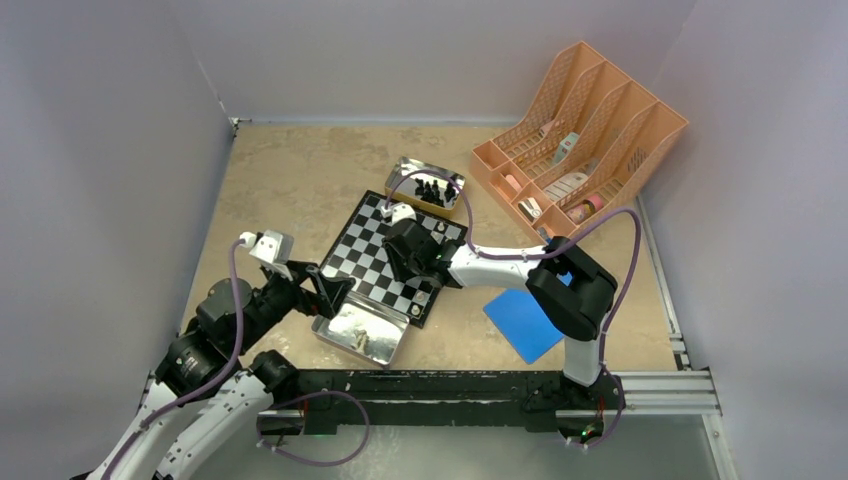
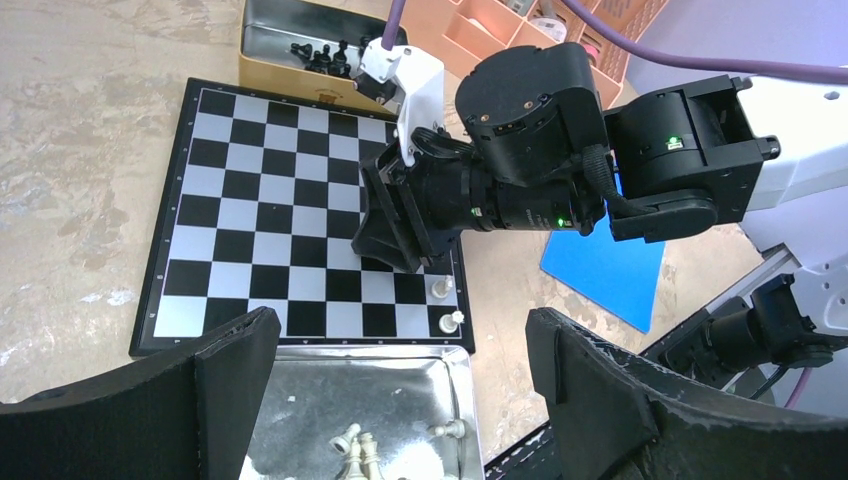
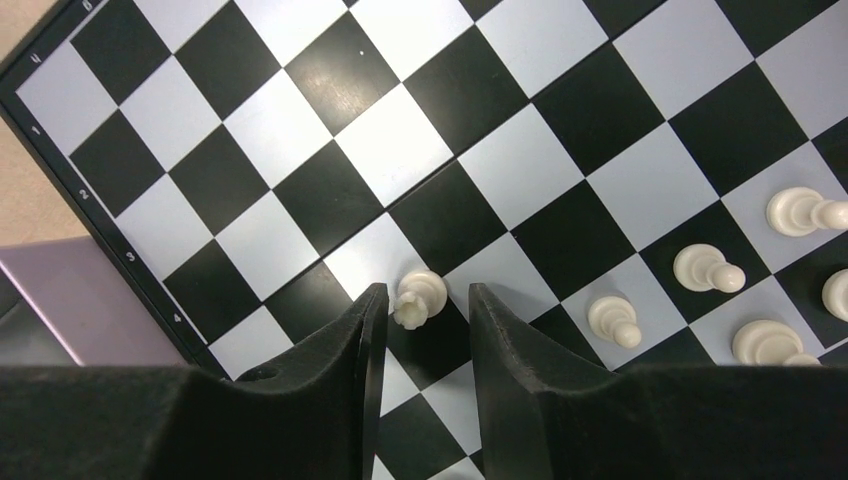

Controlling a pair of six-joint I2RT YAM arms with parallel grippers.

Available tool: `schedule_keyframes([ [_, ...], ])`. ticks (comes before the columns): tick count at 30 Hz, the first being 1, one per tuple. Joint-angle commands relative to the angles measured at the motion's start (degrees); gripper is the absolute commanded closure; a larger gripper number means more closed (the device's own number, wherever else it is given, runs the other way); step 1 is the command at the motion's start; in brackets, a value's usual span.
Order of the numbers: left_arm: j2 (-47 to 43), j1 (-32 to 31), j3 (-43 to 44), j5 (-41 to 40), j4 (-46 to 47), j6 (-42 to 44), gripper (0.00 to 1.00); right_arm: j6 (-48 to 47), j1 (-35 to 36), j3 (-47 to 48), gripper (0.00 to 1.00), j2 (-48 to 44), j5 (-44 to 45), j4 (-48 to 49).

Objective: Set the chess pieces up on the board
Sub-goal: Pick up the chess piece from the chessboard, then place the chess piece on the chessboard.

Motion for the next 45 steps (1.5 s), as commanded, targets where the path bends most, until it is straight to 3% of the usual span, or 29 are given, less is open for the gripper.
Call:
schedule_keyframes([
  [1, 0.0, 0.1, -0.1, 0.5, 1.7, 1.6, 0.05, -0.9, 0.2, 2.9, 0.62, -1.2, 1.2, -0.3],
  [9, -0.3, 0.2, -0.1, 0.0, 1.3, 1.4, 0.05, -1.0, 0.2, 2.2, 0.73, -1.8, 0.7, -0.1],
  [12, -0.5, 0.1, 0.1, 0.2, 1.1, 1.1, 0.05, -0.9, 0.3, 2.0, 0.84, -1.9, 0.5, -0.1],
  [14, -0.7, 0.2, -0.2, 0.6, 1.4, 1.2, 0.05, -0.9, 0.3, 2.2, 0.86, -2.0, 0.4, -0.2],
  [32, 1.2, 0.2, 0.0, 1.3, 1.0, 1.0, 0.05, 0.7, -0.2, 9.6, 0.89, -4.6, 3.3, -7.9],
  [45, 0.8, 0.1, -0.1, 0.2, 0.7, 0.1, 0.05, 0.0, -11.9, 8.9, 0.91, -11.0, 8.3, -11.7],
])
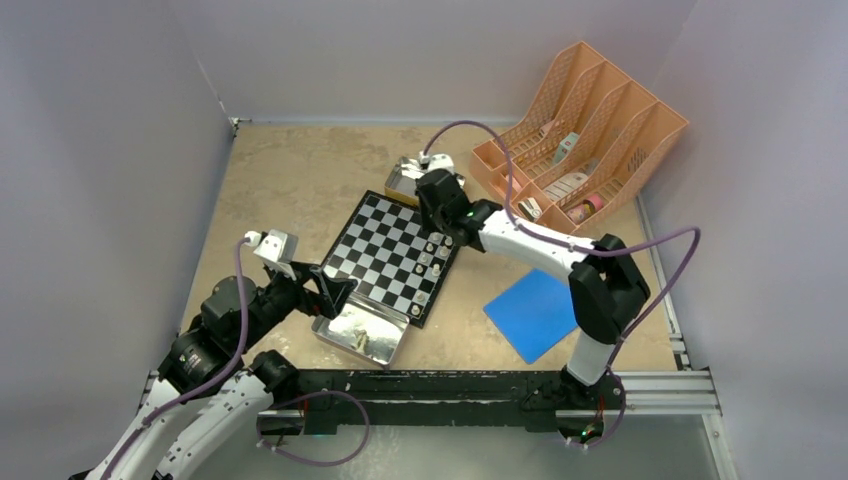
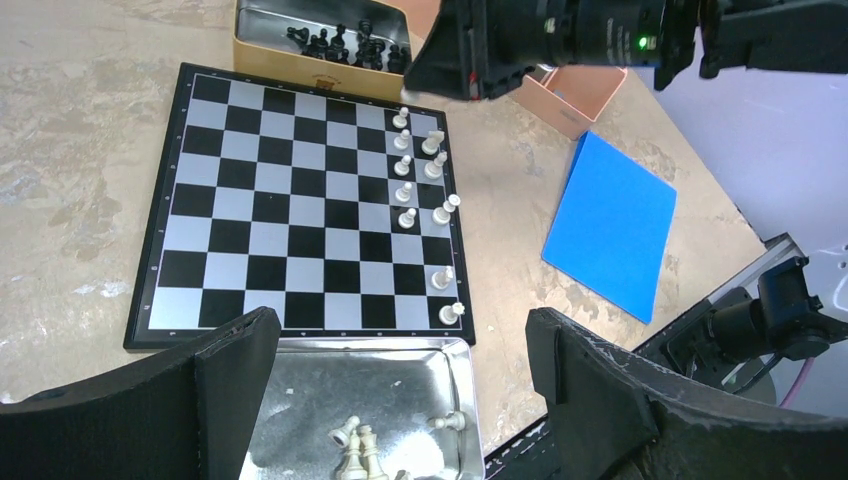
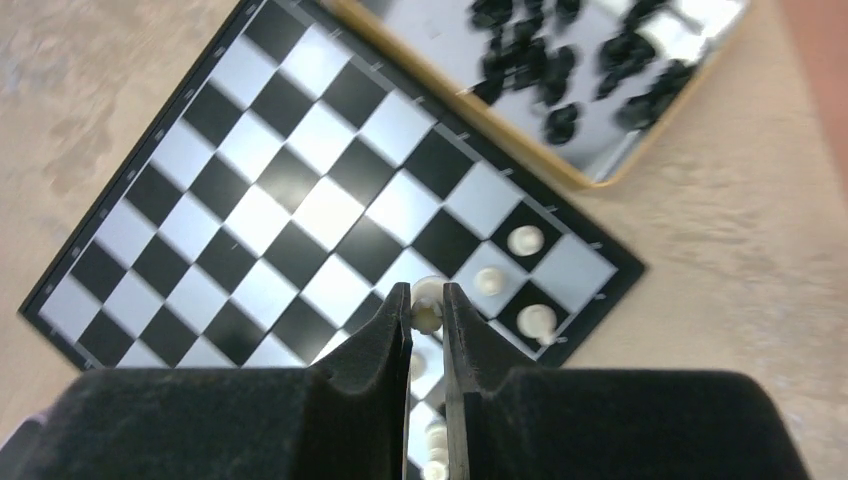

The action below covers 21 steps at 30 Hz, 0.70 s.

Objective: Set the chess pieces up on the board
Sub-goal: Place the chess piece on the chessboard.

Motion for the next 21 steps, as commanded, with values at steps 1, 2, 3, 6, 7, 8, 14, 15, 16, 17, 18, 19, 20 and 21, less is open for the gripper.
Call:
schedule_keyframes([
  [1, -0.2, 0.2, 0.2, -0.2, 1.2, 0.3, 0.05, 0.0, -3.4, 0.3, 0.91, -4.4, 4.2, -1.8],
  [2, -0.4, 0.2, 0.2, -0.1, 1.3, 0.4, 0.05, -0.2, -4.5, -0.1, 0.91, -4.8, 4.2, -1.8],
  [3, -0.4, 0.2, 0.1, 0.0, 1.4, 0.5, 0.05, -0.2, -5.3, -0.3, 0.91, -5.0, 4.0, -1.9],
  [6, -0.5, 0.2, 0.0, 0.6, 1.6, 0.7, 0.05, -0.4, -7.2, -0.7, 0.91, -5.1, 3.7, -1.7],
  [7, -0.5, 0.2, 0.0, 0.7, 1.7, 0.8, 0.05, -0.4, -7.6, -0.9, 0.91, -4.8, 3.3, -1.5],
  [8, -0.5, 0.1, 0.0, 0.8, 1.7, 0.8, 0.05, -0.4, -8.0, -0.8, 0.91, -4.4, 2.9, -1.6],
  [14, -0.1, 0.2, -0.2, 0.9, 1.9, 0.9, 0.05, 0.1, -8.9, -1.3, 0.90, -2.9, 2.4, -2.2],
  [15, 0.1, 0.1, -0.2, 0.9, 1.9, 0.9, 0.05, 0.2, -9.0, -1.4, 0.90, -2.9, 2.2, -2.2],
  [16, 0.4, 0.2, -0.1, 0.9, 1.9, 0.9, 0.05, 0.3, -9.1, -1.5, 0.90, -2.8, 1.8, -2.1],
  [17, 0.7, 0.2, -0.1, 1.0, 1.9, 0.9, 0.05, 0.3, -9.2, -1.5, 0.90, -2.6, 1.5, -2.1],
  [18, 0.9, 0.2, 0.0, 1.1, 1.8, 0.9, 0.05, 0.3, -9.5, -1.5, 0.89, -2.3, 1.3, -2.2],
  [19, 1.0, 0.2, 0.1, 1.3, 1.8, 0.9, 0.05, 0.2, -9.5, -1.5, 0.89, -1.9, 1.2, -2.3],
  [20, 1.0, 0.2, 0.1, 1.3, 1.8, 0.9, 0.05, 0.0, -9.7, -1.3, 0.89, -1.4, 1.1, -2.8],
  [21, 0.9, 0.2, 0.1, 1.3, 1.8, 0.9, 0.05, 0.1, -9.8, -1.1, 0.89, -0.9, 1.1, -3.1],
])
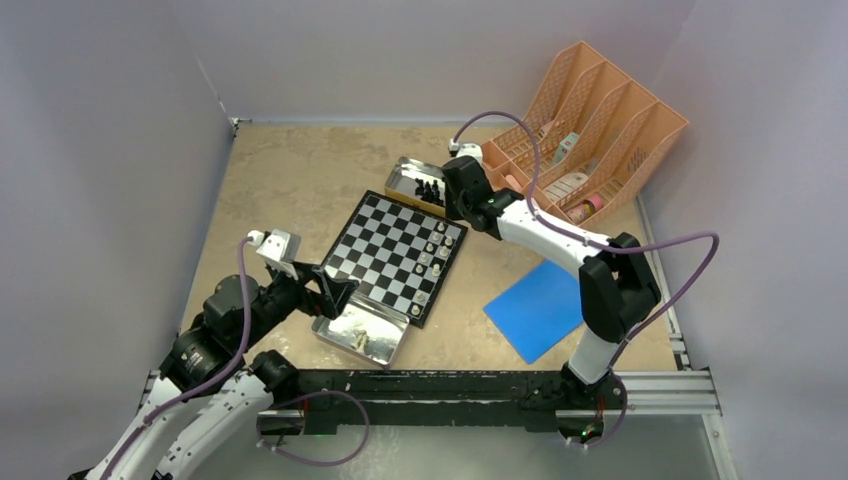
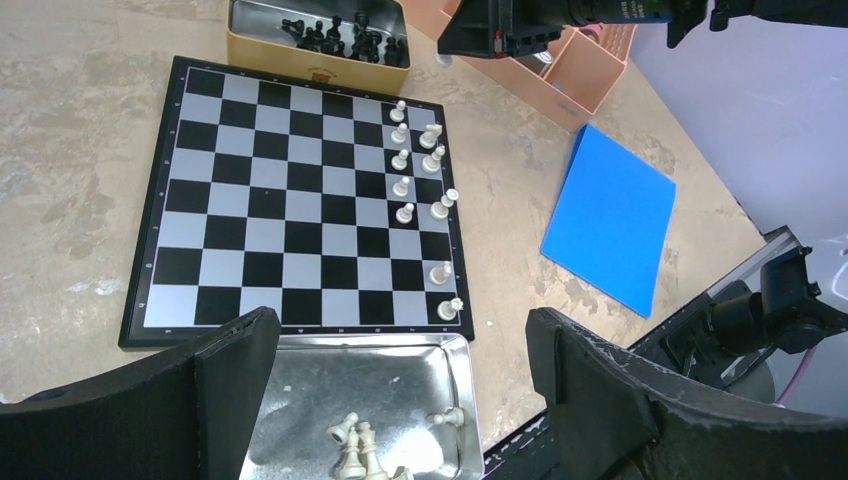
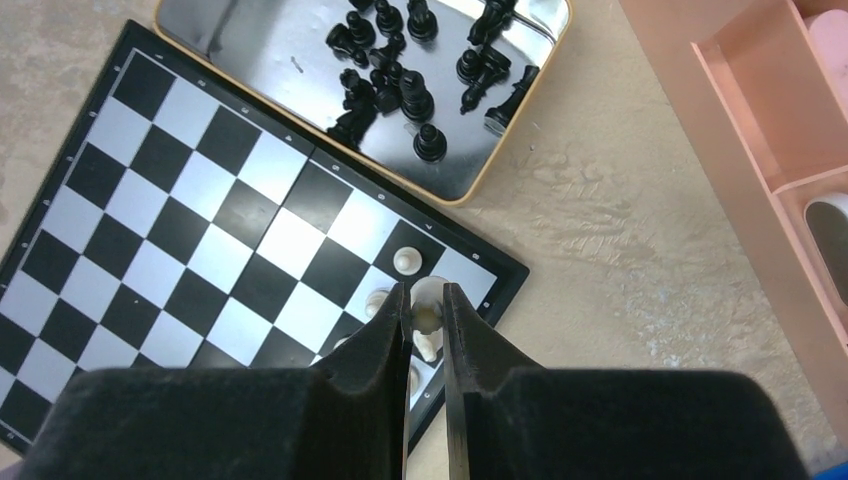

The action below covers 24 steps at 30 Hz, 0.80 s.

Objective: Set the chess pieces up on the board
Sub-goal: Place the chess piece on the chessboard.

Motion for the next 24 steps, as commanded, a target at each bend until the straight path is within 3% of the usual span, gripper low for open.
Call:
schedule_keyframes([
  [1, 0.2, 0.2, 0.3, 0.8, 1.8, 0.9, 0.05, 0.1, -0.7, 0.0, 0.89, 1.9, -0.1, -0.6],
  [24, -1.3, 0.2, -0.1, 0.5, 2.0, 0.9, 0.05, 0.4, -2.1, -2.0, 0.87, 7.7, -3.8, 1.5],
])
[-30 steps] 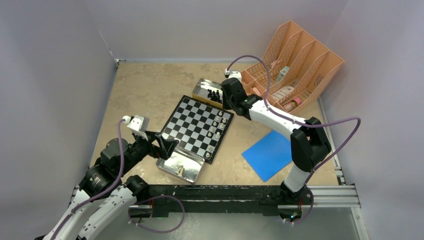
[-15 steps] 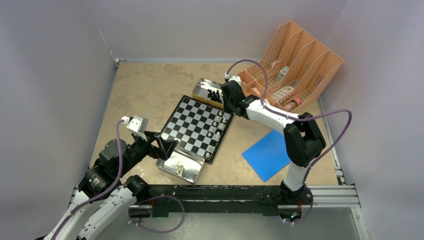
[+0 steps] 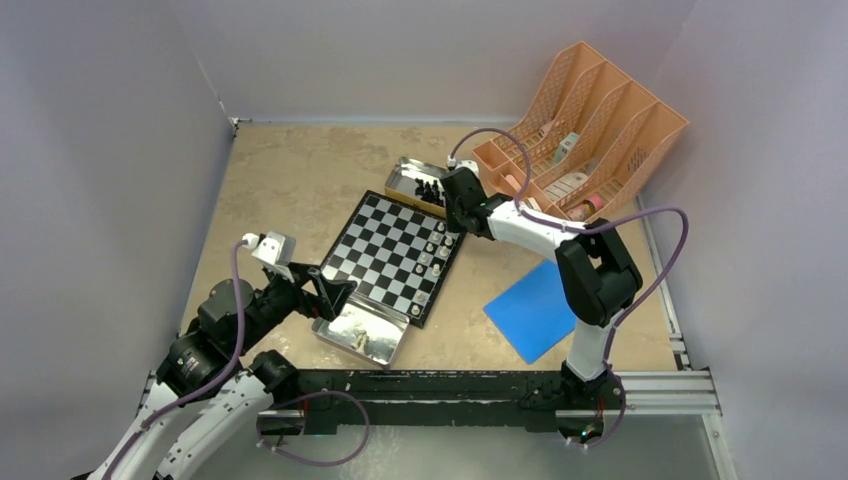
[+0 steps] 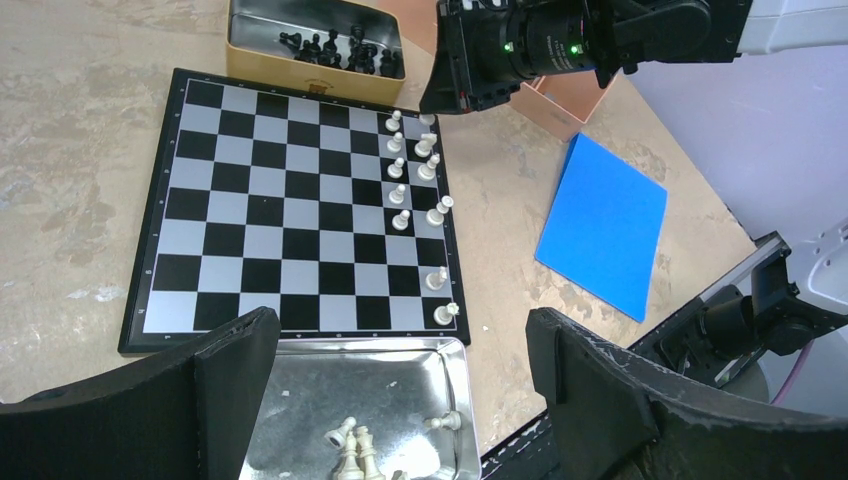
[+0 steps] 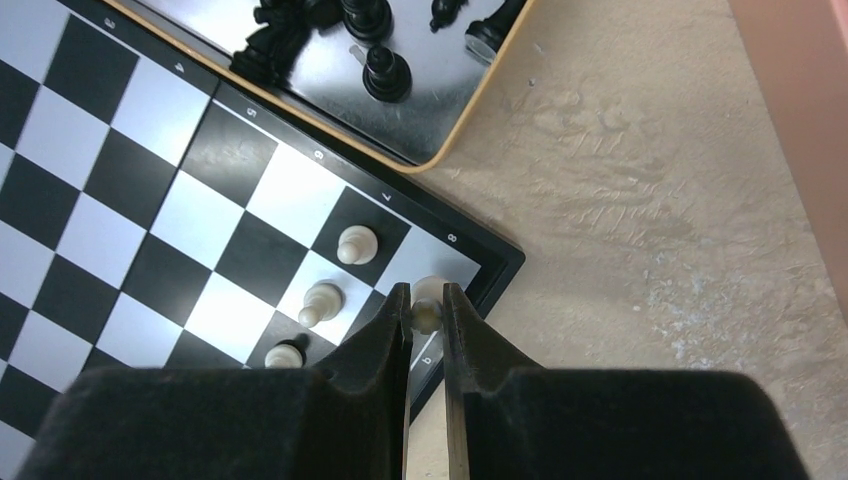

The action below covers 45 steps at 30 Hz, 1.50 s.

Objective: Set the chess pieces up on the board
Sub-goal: Place the chess piece on the chessboard.

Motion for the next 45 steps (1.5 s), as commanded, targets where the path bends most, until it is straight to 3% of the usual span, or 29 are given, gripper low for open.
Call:
schedule_keyframes([
  [1, 0.3, 0.2, 0.0, 0.3, 2.0, 0.8, 0.05, 0.5, -0.3, -0.6, 0.87, 0.7, -1.0, 1.2],
  [27, 0.1, 0.1, 0.1, 0.1, 1.8, 0.7, 0.05, 0.5, -0.3, -0.8, 0.82, 2.2, 0.7, 1.1],
  [45, 0.5, 0.2, 0.5, -1.9, 1.0, -0.9, 0.02, 0.1, -0.3, -1.3, 0.70, -2.9, -0.6, 1.9],
])
